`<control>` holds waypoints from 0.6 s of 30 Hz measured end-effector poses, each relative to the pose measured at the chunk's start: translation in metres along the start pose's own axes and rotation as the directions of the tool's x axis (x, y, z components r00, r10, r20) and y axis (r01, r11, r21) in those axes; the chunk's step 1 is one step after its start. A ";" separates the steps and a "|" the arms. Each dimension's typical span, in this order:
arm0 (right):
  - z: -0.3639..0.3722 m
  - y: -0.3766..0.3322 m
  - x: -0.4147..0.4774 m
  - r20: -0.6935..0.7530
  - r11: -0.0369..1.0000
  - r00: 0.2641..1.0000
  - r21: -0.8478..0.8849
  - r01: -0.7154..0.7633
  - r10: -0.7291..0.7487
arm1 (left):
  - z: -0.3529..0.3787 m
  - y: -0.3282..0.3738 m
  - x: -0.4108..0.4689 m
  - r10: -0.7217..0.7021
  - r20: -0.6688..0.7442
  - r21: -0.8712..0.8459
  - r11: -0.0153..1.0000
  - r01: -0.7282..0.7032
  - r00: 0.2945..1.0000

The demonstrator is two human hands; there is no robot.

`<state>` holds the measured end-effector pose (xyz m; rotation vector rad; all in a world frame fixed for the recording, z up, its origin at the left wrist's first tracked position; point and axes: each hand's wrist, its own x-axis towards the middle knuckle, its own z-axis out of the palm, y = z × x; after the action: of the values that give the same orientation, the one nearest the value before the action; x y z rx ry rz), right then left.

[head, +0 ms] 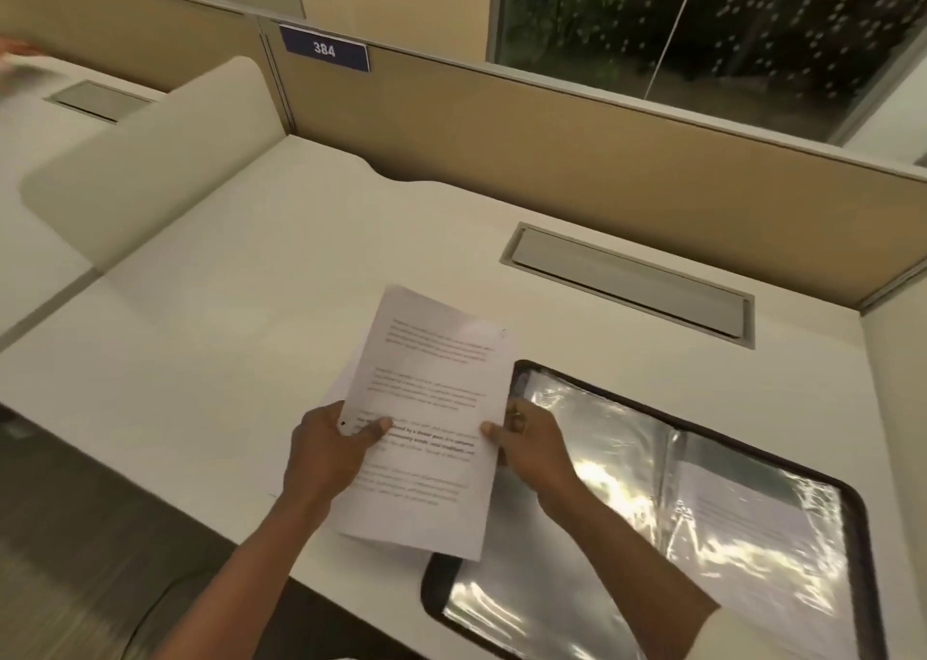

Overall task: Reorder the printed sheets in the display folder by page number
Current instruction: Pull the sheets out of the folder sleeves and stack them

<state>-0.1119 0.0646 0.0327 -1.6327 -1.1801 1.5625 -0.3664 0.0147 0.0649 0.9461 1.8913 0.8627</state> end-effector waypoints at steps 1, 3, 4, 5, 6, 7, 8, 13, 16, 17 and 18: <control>0.013 0.004 0.005 -0.007 0.999 1.000 -0.025 -0.022 0.021 | -0.007 -0.006 0.013 0.004 -0.009 0.051 0.999 -0.003 1.000; 0.036 0.009 0.011 -0.029 0.992 0.998 -0.118 -0.054 0.051 | -0.018 -0.019 0.039 0.012 -0.017 0.173 0.985 -0.009 1.000; 0.046 0.011 0.014 -0.048 0.981 0.997 -0.183 -0.066 0.058 | -0.022 -0.023 0.049 0.012 -0.023 0.249 0.969 -0.006 1.000; 0.055 0.014 0.015 -0.066 0.971 0.995 -0.226 -0.083 0.070 | -0.024 -0.027 0.059 0.015 -0.030 0.321 0.947 -0.005 0.999; 0.063 0.016 0.016 -0.079 0.967 0.993 -0.234 -0.104 0.087 | -0.025 -0.030 0.068 0.016 -0.034 0.386 0.922 -0.002 0.999; 0.069 0.018 0.017 -0.088 0.967 0.991 -0.228 -0.118 0.100 | -0.025 -0.032 0.075 0.016 -0.027 0.438 0.899 -0.002 0.999; 0.075 0.021 0.018 -0.100 0.966 0.990 -0.228 -0.122 0.101 | -0.024 -0.032 0.079 0.008 -0.022 0.490 0.872 0.003 1.000; 0.087 0.035 0.020 -0.164 0.956 0.985 -0.274 -0.100 0.056 | -0.011 -0.036 0.088 0.004 -0.022 0.747 0.664 0.014 1.000; 0.088 0.045 0.020 -0.194 0.934 0.981 -0.349 -0.077 0.008 | -0.002 -0.037 0.084 0.044 -0.056 0.823 0.568 0.021 0.997; 0.088 0.047 0.019 -0.211 0.929 0.978 -0.362 -0.075 -0.004 | 0.002 -0.035 0.082 0.069 -0.085 0.848 0.529 0.035 0.994; 0.087 0.048 0.017 -0.224 0.933 0.974 -0.353 -0.074 -0.008 | 0.005 -0.033 0.080 0.101 -0.104 0.883 0.467 0.045 0.989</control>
<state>-0.1885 0.0446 -0.0297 -2.0122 -1.3790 1.1888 -0.4014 0.0681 0.0057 1.5477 2.4907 -0.1833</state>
